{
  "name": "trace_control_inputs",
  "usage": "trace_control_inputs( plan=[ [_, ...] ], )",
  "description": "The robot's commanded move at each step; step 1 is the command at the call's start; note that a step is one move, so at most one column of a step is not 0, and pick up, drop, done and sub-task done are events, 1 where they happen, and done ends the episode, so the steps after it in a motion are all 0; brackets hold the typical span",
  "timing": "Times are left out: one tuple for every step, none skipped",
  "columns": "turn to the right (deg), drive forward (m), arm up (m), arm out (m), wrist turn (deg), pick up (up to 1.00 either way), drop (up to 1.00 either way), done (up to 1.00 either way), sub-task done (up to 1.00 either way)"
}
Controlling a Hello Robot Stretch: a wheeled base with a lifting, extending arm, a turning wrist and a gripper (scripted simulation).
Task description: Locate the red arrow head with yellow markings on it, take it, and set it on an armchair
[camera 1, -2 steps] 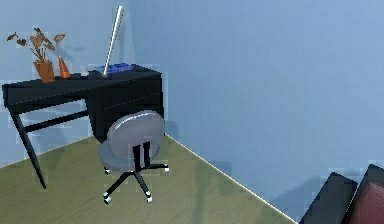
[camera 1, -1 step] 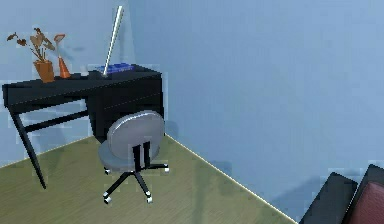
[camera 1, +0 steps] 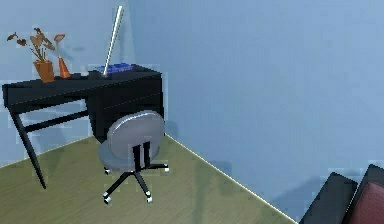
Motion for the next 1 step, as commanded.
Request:
trace_control_inputs(
  plan=[
    [0.0, 0.0, 0.0, 0.0, 0.0, 0.0, 0.0, 1.0, 0.0]
  ],
)
